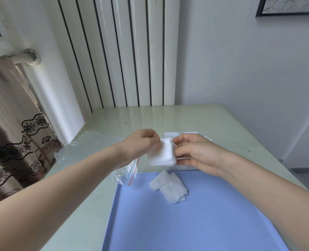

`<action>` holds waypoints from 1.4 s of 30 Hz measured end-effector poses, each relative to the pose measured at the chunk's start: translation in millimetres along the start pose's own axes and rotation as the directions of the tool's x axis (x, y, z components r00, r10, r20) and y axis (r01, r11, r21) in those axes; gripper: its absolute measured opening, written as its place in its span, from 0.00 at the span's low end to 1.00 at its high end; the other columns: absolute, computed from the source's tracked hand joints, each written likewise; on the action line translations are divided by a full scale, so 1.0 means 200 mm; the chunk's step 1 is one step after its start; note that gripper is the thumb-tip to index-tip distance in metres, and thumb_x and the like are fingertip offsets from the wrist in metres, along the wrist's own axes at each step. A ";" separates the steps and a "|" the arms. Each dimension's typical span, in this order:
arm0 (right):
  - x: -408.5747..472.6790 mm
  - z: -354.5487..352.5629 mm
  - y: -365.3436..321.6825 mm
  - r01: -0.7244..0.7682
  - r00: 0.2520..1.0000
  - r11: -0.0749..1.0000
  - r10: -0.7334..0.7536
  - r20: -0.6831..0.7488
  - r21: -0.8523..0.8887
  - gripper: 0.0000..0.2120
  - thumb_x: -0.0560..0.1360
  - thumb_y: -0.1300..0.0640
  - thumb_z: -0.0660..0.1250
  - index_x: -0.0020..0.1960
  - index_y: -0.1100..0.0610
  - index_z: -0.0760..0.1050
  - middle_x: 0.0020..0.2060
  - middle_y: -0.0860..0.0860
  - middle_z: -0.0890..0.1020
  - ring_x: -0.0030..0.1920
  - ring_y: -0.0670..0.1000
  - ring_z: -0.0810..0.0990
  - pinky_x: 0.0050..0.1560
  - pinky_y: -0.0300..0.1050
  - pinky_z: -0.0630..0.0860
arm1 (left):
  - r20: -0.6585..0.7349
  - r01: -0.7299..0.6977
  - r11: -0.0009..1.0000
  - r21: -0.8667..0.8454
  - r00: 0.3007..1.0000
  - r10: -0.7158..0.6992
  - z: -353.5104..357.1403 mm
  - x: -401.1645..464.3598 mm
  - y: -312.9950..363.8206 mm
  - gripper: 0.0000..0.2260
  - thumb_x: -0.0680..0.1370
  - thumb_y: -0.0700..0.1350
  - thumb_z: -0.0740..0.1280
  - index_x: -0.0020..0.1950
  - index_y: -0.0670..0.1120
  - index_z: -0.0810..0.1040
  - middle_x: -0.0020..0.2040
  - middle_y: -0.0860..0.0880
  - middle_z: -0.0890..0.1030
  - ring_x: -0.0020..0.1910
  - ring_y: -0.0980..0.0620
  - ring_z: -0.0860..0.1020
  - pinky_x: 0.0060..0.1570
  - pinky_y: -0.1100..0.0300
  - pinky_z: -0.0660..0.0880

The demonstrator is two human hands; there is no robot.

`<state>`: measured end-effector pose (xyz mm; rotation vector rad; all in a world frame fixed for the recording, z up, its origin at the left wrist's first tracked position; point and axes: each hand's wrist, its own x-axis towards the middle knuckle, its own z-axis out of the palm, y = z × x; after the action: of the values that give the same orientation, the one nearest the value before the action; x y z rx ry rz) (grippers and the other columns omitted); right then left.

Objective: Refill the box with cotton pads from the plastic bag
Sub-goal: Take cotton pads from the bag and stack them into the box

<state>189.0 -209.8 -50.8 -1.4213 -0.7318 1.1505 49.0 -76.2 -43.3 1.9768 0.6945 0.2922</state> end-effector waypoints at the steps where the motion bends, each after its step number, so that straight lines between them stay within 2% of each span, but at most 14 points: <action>1: 0.01 0.00 0.00 0.006 1.000 1.000 -0.006 -0.001 0.005 0.15 0.73 0.74 0.65 0.58 0.64 0.75 0.40 0.55 0.82 0.42 0.53 0.83 0.47 0.46 0.83 | 0.004 0.009 1.000 -0.013 1.000 -0.009 0.00 0.00 0.00 0.01 0.66 0.44 0.63 0.35 0.48 0.74 0.33 0.53 0.73 0.37 0.51 0.70 0.39 0.59 0.66; 6: 0.03 0.00 0.00 0.024 0.998 0.998 -0.027 0.055 0.053 0.15 0.74 0.73 0.65 0.59 0.64 0.75 0.43 0.57 0.81 0.44 0.54 0.81 0.50 0.46 0.82 | 0.056 0.032 0.999 0.005 0.998 -0.033 -0.02 -0.01 0.00 0.03 0.65 0.47 0.62 0.31 0.51 0.71 0.32 0.54 0.70 0.37 0.51 0.67 0.41 0.57 0.63; 11: 0.07 0.04 0.04 -0.016 1.000 0.984 0.015 0.012 0.175 0.06 0.78 0.69 0.61 0.53 0.64 0.75 0.44 0.61 0.81 0.42 0.58 0.84 0.48 0.52 0.84 | 0.035 0.036 0.996 -0.088 0.999 -0.033 -0.07 -0.01 -0.02 0.02 0.65 0.45 0.62 0.32 0.50 0.70 0.32 0.53 0.70 0.36 0.50 0.67 0.41 0.58 0.68; 12: 0.08 0.06 0.09 -0.033 0.998 0.999 0.035 -0.058 0.031 0.06 0.79 0.68 0.60 0.51 0.64 0.74 0.43 0.61 0.81 0.40 0.60 0.84 0.45 0.52 0.84 | 0.022 0.044 0.994 -0.099 0.999 -0.042 -0.09 -0.01 -0.03 0.02 0.66 0.44 0.62 0.35 0.49 0.70 0.33 0.52 0.71 0.36 0.50 0.68 0.40 0.58 0.71; 13: 0.09 0.08 0.14 -0.030 0.991 0.961 -0.006 -0.131 -0.274 0.06 0.78 0.67 0.59 0.51 0.61 0.74 0.42 0.60 0.82 0.39 0.60 0.84 0.42 0.51 0.83 | 0.005 0.048 0.995 -0.089 0.999 -0.048 -0.10 0.00 -0.04 0.02 0.69 0.43 0.63 0.37 0.48 0.70 0.34 0.52 0.71 0.36 0.49 0.69 0.40 0.58 0.73; 15: 0.10 0.13 0.23 0.029 0.985 0.519 -0.159 -0.063 -0.854 0.11 0.75 0.64 0.60 0.55 0.55 0.75 0.47 0.55 0.80 0.46 0.59 0.83 0.45 0.50 0.80 | -0.015 0.049 0.997 -0.059 0.999 -0.050 -0.13 0.00 -0.07 0.04 0.75 0.39 0.64 0.43 0.47 0.70 0.37 0.50 0.72 0.36 0.49 0.70 0.41 0.56 0.74; 17: 0.10 0.19 0.29 0.089 0.981 0.122 -0.183 0.066 -0.988 0.19 0.73 0.65 0.62 0.62 0.53 0.73 0.54 0.54 0.76 0.54 0.60 0.79 0.49 0.51 0.77 | 0.016 0.040 0.997 -0.071 0.999 -0.039 -0.15 0.00 -0.09 0.06 0.77 0.36 0.63 0.48 0.46 0.68 0.37 0.49 0.72 0.37 0.49 0.69 0.42 0.55 0.71; 19: 0.11 0.23 0.33 0.140 0.973 -0.032 -0.179 0.144 -0.990 0.22 0.71 0.66 0.63 0.64 0.53 0.72 0.56 0.54 0.74 0.56 0.59 0.77 0.44 0.48 0.72 | 0.057 0.025 0.997 -0.071 0.998 -0.021 -0.16 0.00 -0.12 0.09 0.78 0.35 0.62 0.52 0.47 0.67 0.36 0.48 0.69 0.38 0.49 0.67 0.44 0.52 0.69; 23: 0.13 0.22 0.33 0.220 0.957 -0.116 -0.167 0.237 -0.969 0.15 0.74 0.61 0.63 0.60 0.55 0.75 0.55 0.53 0.74 0.57 0.56 0.73 0.44 0.44 0.64 | 0.108 -0.021 0.999 0.038 0.994 0.017 -0.17 0.00 -0.15 0.08 0.78 0.35 0.59 0.50 0.47 0.72 0.39 0.46 0.69 0.40 0.49 0.65 0.45 0.53 0.63; 28: 0.14 0.19 0.31 0.265 0.951 -0.099 -0.140 0.277 -0.959 0.09 0.74 0.62 0.64 0.54 0.57 0.76 0.53 0.54 0.73 0.55 0.56 0.73 0.45 0.45 0.65 | 0.078 -0.010 0.996 0.088 0.997 0.004 -0.18 -0.01 -0.13 0.09 0.71 0.44 0.61 0.45 0.50 0.80 0.41 0.50 0.76 0.41 0.50 0.71 0.48 0.55 0.68; 31: 0.13 0.20 0.32 0.276 0.930 -0.170 -0.202 0.307 -0.946 0.08 0.77 0.61 0.61 0.52 0.58 0.77 0.46 0.51 0.70 0.54 0.56 0.73 0.43 0.46 0.64 | 0.046 -0.029 0.989 0.142 0.999 0.023 -0.16 0.00 -0.12 0.10 0.75 0.40 0.62 0.46 0.52 0.82 0.43 0.47 0.78 0.41 0.51 0.72 0.45 0.58 0.69; 34: 0.11 0.18 0.30 0.278 0.916 -0.058 -0.283 0.283 -0.959 0.06 0.77 0.58 0.59 0.43 0.55 0.73 0.42 0.50 0.71 0.51 0.55 0.74 0.43 0.47 0.67 | 0.021 -0.063 0.972 0.225 0.998 0.059 -0.15 0.00 -0.11 0.14 0.75 0.37 0.61 0.46 0.54 0.82 0.46 0.41 0.80 0.40 0.50 0.72 0.41 0.58 0.69; 38: 0.08 0.09 0.18 0.158 0.960 0.512 -0.280 0.010 -0.845 0.07 0.71 0.60 0.66 0.47 0.52 0.77 0.40 0.47 0.80 0.39 0.47 0.76 0.40 0.41 0.73 | -0.016 -0.083 0.953 0.292 0.996 0.091 -0.15 0.01 -0.07 0.15 0.75 0.37 0.60 0.46 0.54 0.82 0.38 0.50 0.77 0.35 0.50 0.70 0.35 0.60 0.68; 42: 0.01 0.00 0.02 0.074 0.996 0.928 -0.090 -0.026 -0.364 0.09 0.73 0.69 0.66 0.52 0.61 0.76 0.39 0.54 0.83 0.39 0.51 0.84 0.45 0.44 0.80 | 0.013 -0.060 0.957 0.285 0.998 0.058 -0.11 0.01 -0.02 0.10 0.77 0.45 0.61 0.46 0.53 0.83 0.44 0.50 0.80 0.42 0.49 0.76 0.46 0.58 0.74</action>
<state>188.9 -209.3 -55.5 -1.6983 -1.0026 0.9477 38.8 -57.4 -37.1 2.2748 0.7066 0.2332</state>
